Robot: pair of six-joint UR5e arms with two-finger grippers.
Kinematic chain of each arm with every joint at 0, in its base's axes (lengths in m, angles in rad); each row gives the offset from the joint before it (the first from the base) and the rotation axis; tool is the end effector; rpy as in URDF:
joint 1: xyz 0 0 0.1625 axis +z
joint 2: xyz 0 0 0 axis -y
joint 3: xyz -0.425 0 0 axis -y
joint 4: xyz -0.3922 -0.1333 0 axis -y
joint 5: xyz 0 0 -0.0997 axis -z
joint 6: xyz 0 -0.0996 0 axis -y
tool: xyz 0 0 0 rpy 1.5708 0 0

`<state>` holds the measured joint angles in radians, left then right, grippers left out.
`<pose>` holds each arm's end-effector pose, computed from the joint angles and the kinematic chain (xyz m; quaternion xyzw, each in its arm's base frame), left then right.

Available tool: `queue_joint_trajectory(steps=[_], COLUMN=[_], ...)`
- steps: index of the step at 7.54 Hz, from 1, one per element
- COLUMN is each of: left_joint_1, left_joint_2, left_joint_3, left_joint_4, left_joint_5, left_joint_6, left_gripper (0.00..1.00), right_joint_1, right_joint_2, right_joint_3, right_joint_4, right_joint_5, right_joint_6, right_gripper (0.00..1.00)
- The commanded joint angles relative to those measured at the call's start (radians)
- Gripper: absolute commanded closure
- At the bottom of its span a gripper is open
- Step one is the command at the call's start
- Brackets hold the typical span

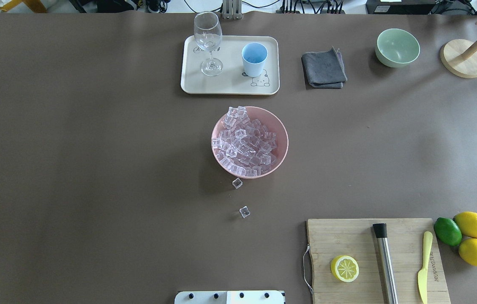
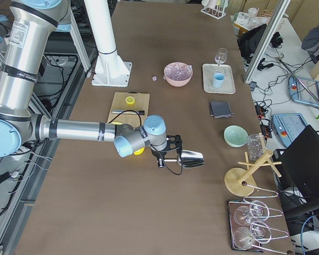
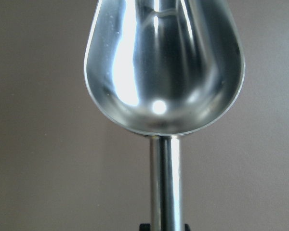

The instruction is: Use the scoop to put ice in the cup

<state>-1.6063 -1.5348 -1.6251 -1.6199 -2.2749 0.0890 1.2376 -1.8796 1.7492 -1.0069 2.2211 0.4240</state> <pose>-0.0859 -0.4787 0.6491 0.0530 0.3420 0.0367 0.9375 -0.0564 -0.3863 0.6485 0.0740 -0.3652 -0.0266 0.9276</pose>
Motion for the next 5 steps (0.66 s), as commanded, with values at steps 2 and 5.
queue_joint_trajectory(steps=[2,5], left_joint_1=[0.000,0.002], left_joint_2=[-0.007,-0.008], left_joint_3=[0.004,0.004], left_joint_4=[0.000,0.000], left_joint_5=[0.000,0.000], left_joint_6=[0.000,0.000], left_gripper=[0.01,0.01], right_joint_1=[0.003,-0.036], right_joint_2=[-0.018,-0.001], right_joint_3=[-0.243,-0.243], right_joint_4=[0.357,0.327], right_joint_5=[0.006,0.032], right_joint_6=[0.211,0.208], right_gripper=[1.00,1.00])
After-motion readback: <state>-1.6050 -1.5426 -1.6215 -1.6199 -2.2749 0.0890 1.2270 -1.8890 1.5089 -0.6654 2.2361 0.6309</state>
